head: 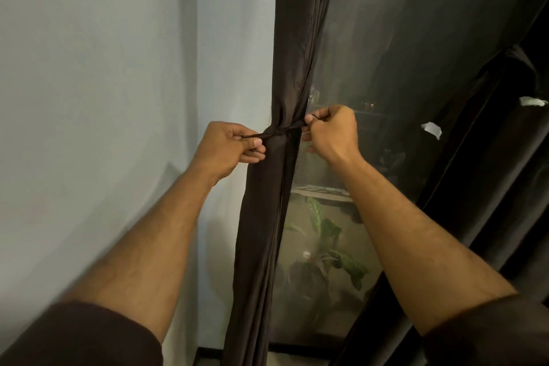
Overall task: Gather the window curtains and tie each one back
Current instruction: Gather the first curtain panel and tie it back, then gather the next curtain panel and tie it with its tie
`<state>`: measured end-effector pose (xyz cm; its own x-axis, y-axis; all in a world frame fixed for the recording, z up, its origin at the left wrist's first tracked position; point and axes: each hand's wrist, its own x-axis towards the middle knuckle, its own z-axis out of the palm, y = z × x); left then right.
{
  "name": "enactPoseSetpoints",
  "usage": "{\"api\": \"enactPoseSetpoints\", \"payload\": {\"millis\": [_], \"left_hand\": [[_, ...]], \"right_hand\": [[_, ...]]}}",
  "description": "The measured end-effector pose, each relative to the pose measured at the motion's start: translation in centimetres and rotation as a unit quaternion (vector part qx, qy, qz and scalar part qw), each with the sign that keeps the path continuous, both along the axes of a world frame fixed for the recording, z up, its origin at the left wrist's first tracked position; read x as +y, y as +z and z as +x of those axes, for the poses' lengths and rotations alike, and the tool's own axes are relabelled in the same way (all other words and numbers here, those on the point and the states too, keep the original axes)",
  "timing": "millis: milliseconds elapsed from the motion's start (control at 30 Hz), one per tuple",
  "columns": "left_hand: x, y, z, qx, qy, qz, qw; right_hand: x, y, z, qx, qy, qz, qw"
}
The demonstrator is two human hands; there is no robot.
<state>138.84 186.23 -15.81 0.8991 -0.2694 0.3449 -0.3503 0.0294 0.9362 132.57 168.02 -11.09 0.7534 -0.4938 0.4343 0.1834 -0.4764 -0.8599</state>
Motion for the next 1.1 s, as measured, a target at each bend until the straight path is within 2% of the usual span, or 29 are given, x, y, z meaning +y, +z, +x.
{"api": "enactPoseSetpoints", "payload": {"millis": [133,200,267,333,400,500,633,900,1100], "left_hand": [[-0.2,0.2,-0.9,-0.027,0.039,0.052,0.998],[-0.8,-0.1,-1.5,-0.106,0.146,0.082,0.98],[-2.3,0.0,-2.8,-0.212,0.245,0.045,0.945],[-4.5,0.7,-4.3,-0.293,0.254,0.009,0.922],[-7.4,2.1,-5.5,-0.326,0.212,0.005,0.921],[-11.6,4.8,-6.5,-0.32,0.161,0.025,0.934],[-18.2,7.1,-7.5,-0.305,0.139,0.052,0.941],[-33.7,5.6,-11.1,-0.205,0.082,0.079,0.972],[-42.6,4.1,-12.1,-0.136,0.003,0.121,0.983]], "right_hand": [[0.1,0.1,-0.2,0.022,0.037,0.026,0.999],[-0.5,0.0,-0.7,0.027,0.061,-0.013,0.998],[-1.3,0.0,-1.4,0.019,0.055,-0.073,0.996],[-1.8,0.2,-2.4,-0.015,0.036,-0.131,0.991],[-2.8,0.7,-3.6,-0.059,0.014,-0.18,0.982],[-5.6,2.3,-5.8,-0.099,-0.029,-0.203,0.974],[-13.0,4.1,-9.6,-0.093,-0.094,-0.186,0.973],[-28.9,3.8,-18.3,-0.066,-0.178,-0.168,0.967],[-37.7,2.7,-20.2,-0.051,-0.195,-0.132,0.971]]}}
